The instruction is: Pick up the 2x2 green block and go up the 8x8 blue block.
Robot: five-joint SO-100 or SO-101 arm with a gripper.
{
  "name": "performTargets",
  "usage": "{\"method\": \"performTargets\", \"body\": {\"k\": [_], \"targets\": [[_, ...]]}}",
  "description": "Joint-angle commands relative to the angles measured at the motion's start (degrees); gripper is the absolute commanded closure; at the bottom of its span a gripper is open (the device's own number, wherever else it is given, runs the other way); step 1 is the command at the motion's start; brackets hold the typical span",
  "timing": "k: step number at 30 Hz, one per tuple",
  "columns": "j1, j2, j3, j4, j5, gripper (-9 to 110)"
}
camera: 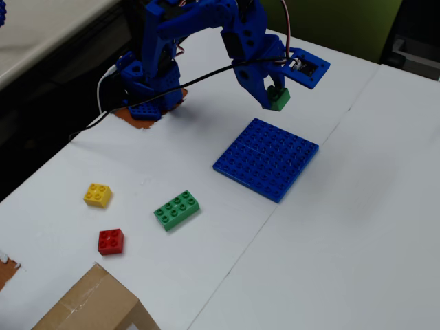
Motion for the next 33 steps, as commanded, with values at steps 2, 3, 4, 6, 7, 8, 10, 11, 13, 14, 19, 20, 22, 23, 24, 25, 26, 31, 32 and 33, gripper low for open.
{"method": "performTargets", "body": {"k": [2,3,4,6,7,8,10,11,13,14,19,20,22,23,24,25,26,31,32,33], "targets": [[-0.4,3.1,-1.2,2.5,-0.3,101],[-0.3,3.0,-1.2,2.5,-0.3,101],[-0.3,2.9,-1.2,2.5,-0.3,101],[-0.4,2.7,-1.2,2.5,0.1,101],[-0.5,2.6,-1.2,2.5,0.3,101],[-0.6,2.5,-1.2,2.5,0.3,101],[-0.8,2.3,-1.2,2.5,0.3,101],[-0.9,2.2,-1.1,2.5,0.3,101],[-0.9,2.2,-0.6,2.5,0.1,101],[-1.0,2.2,-0.3,2.5,-0.1,101],[-1.1,2.2,0.4,2.5,-0.4,101],[-1.1,2.2,0.5,2.5,-0.6,101],[-1.0,2.3,0.7,2.5,-0.6,101],[-1.0,2.3,0.7,2.5,-0.6,101],[-1.0,2.3,0.7,2.5,-0.6,101],[-1.0,2.3,0.8,2.5,-0.6,101],[-0.9,2.5,1.0,2.5,-0.7,101],[-0.7,3.0,1.7,2.5,-0.9,101],[-0.7,3.0,1.8,2.5,-0.9,101],[-0.7,3.1,1.8,2.5,-0.9,101]]}}
